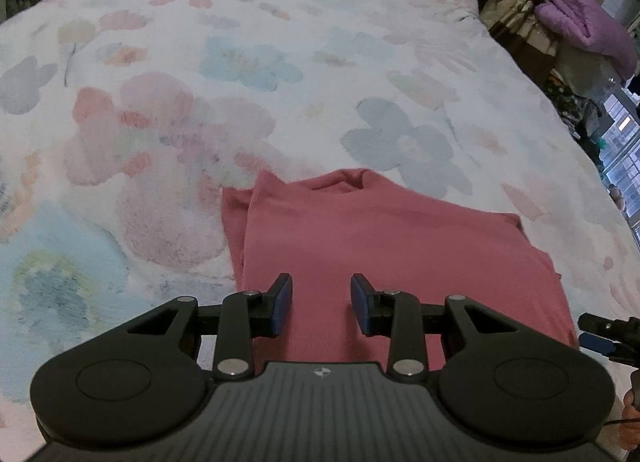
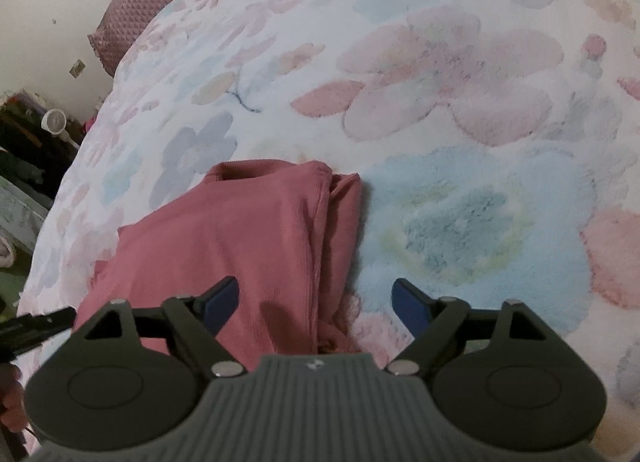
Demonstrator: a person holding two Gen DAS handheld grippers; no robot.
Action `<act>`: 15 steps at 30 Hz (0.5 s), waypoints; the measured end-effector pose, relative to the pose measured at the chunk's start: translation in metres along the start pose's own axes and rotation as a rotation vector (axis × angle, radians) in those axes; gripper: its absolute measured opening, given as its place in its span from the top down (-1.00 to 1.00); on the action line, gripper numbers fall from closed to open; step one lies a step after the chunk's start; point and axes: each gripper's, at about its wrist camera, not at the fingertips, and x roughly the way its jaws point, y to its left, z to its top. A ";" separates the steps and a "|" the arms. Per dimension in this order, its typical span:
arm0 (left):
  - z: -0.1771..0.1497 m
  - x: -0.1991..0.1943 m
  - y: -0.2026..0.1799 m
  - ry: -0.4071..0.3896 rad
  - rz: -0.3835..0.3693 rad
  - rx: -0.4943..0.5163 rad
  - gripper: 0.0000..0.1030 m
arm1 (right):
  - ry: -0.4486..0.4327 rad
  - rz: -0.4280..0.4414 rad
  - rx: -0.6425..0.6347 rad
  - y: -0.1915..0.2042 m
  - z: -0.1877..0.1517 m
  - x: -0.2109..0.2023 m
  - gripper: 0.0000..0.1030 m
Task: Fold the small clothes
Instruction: 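Open both tools and release the folded pink shirt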
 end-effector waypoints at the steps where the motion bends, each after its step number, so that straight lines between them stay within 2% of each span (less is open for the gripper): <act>1: 0.000 0.003 0.001 0.002 0.005 -0.001 0.24 | -0.003 0.004 0.008 -0.002 0.001 0.002 -0.59; 6: 0.003 0.023 0.007 0.017 0.029 -0.006 0.31 | -0.020 0.041 0.085 -0.019 0.003 0.014 -0.59; 15: 0.019 0.044 0.023 0.024 0.025 -0.048 0.43 | -0.014 0.204 0.285 -0.048 0.016 0.042 -0.58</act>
